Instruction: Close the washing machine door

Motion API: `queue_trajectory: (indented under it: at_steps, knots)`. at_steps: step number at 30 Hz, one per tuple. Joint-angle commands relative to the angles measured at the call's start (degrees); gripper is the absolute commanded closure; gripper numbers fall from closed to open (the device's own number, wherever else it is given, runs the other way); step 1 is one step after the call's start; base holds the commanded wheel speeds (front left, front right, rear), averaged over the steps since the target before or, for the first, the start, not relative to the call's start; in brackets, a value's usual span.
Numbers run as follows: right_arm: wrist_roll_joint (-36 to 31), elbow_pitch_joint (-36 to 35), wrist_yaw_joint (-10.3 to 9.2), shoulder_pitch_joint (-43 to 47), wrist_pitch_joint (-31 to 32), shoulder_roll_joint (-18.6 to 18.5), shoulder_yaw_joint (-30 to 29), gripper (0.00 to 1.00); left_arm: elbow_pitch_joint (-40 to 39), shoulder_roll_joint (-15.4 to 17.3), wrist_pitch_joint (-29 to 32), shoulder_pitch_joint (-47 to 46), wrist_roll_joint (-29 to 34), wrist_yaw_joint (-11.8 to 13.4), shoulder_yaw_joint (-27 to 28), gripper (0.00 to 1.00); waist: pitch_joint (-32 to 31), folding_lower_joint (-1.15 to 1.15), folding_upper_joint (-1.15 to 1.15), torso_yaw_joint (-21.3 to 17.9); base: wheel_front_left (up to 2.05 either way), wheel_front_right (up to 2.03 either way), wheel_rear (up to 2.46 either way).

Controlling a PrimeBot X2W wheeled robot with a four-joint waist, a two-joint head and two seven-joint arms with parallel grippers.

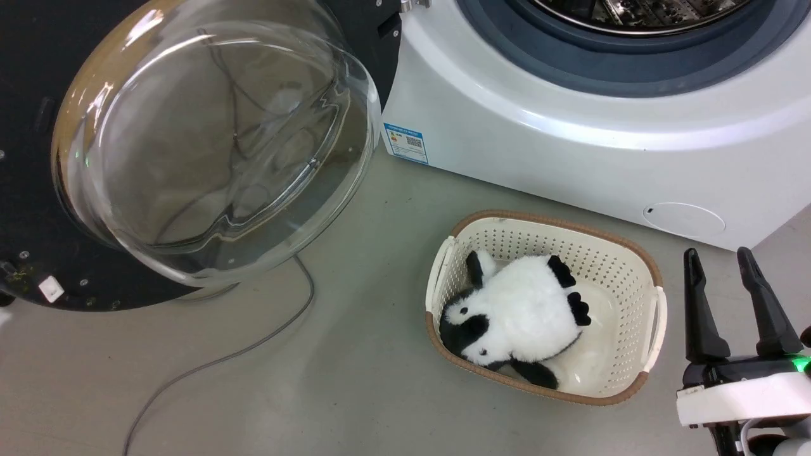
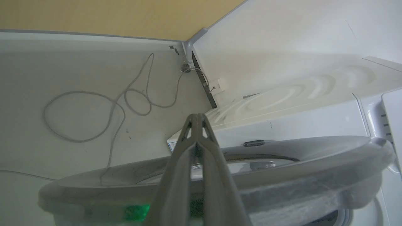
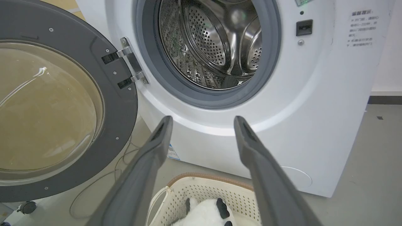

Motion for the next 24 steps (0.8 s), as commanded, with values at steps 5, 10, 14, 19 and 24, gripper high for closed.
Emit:
queue_trajectory:
  at_steps: [5, 10, 14, 19, 24]
  knots:
    - [0.5, 0.0, 0.05, -0.4, 0.0, -0.2, 0.1, 0.0, -0.9, -0.3, 2.1, 2.2, 0.4, 0.4, -1.3, 1.0, -0.3, 0.0, 0.0, -0.2, 0.0, 0.0, 0.0]
    - [0.8, 0.6, 0.05, -0.1, -0.1, 0.0, -0.4, 0.0, -2.7, -0.4, 6.7, 3.3, -1.3, 0.1, -2.1, 1.0, -1.0, 0.0, 0.0, -0.3, 0.0, 0.0, 0.0]
    - [1.1, 1.2, 0.05, 0.1, -0.4, 0.3, -0.6, 0.0, -5.0, -0.9, 11.3, 4.3, -3.5, -0.7, -3.0, 1.0, -2.1, 0.0, 0.0, 0.0, 0.0, 0.0, 0.0]
    - [1.4, 1.9, 0.05, 0.4, -0.8, 0.7, -0.8, 0.0, -8.8, -2.2, 16.6, 5.9, -5.3, -2.8, -5.9, 1.0, -3.6, 0.0, 0.0, 0.7, 0.0, 0.0, 0.0]
    - [1.6, 2.7, 0.05, 0.9, -1.3, 1.1, -0.7, 0.0, -12.7, -3.7, 21.4, 7.6, -6.9, -4.5, -9.0, 1.0, -5.6, 0.0, 0.0, 1.2, 0.0, 0.0, 0.0]
